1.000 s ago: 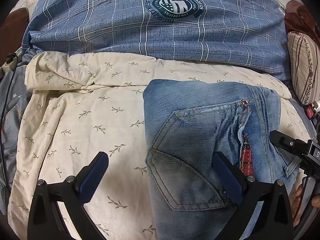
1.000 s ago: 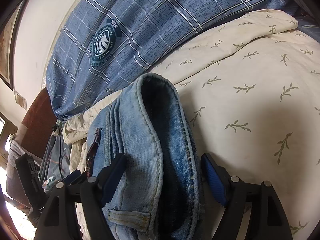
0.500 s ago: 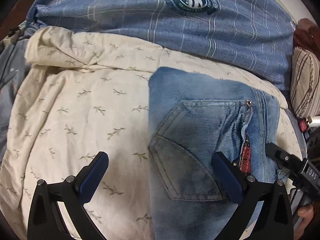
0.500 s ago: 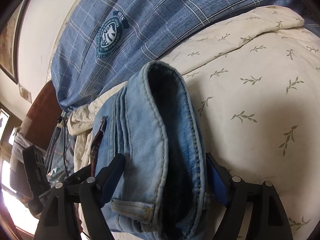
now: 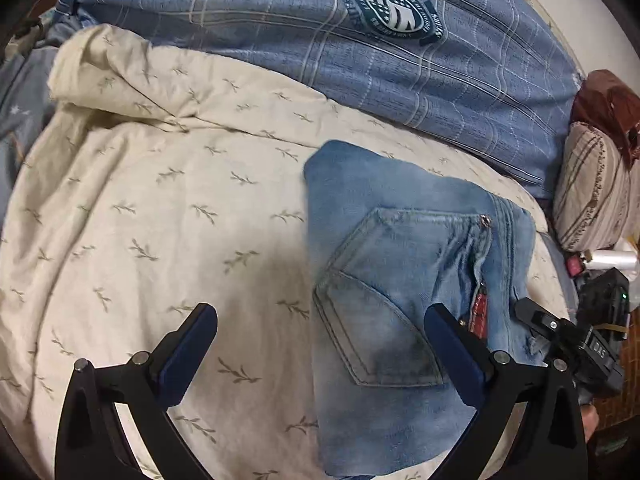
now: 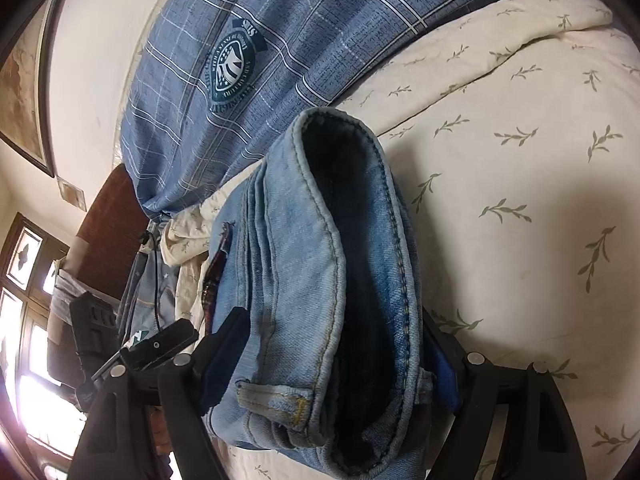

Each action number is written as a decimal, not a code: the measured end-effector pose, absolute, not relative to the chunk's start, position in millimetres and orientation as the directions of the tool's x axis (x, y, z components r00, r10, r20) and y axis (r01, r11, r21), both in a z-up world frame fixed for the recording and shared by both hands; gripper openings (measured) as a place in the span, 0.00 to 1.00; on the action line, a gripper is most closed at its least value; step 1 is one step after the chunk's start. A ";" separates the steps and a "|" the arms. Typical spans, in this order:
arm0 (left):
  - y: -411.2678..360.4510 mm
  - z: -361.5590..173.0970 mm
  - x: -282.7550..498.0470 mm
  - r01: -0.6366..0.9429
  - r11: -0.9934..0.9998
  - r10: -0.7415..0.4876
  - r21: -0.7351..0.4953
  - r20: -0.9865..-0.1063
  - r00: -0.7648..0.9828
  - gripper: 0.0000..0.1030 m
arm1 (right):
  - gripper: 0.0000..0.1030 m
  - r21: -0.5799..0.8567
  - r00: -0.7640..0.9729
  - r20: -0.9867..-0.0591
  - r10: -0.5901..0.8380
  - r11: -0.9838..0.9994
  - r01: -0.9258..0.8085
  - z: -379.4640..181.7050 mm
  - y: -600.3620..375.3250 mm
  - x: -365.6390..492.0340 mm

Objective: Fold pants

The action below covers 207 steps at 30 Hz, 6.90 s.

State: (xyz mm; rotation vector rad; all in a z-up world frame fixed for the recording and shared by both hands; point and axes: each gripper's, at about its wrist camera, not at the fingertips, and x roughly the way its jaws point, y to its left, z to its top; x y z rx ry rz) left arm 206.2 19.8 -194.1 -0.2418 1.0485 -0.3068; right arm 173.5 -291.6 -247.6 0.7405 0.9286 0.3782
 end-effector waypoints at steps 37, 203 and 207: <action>-10.6 -173.4 197.4 0.251 0.864 -0.503 -0.437 -0.725 0.470 0.39 | 0.54 0.449 0.710 -0.547 0.443 0.871 -0.198 -200.9 -237.2 150.2; 32.7 35.3 -25.7 -0.006 0.998 0.030 0.066 -0.375 0.926 1.00 | 0.77 0.170 0.917 -0.357 0.180 0.977 -0.126 -10.3 -151.2 -37.7; 35.6 34.9 -25.4 -0.006 0.998 0.026 0.055 -0.378 0.926 1.00 | 0.77 0.160 0.919 -0.353 0.174 0.979 -0.124 -8.6 -148.7 -38.8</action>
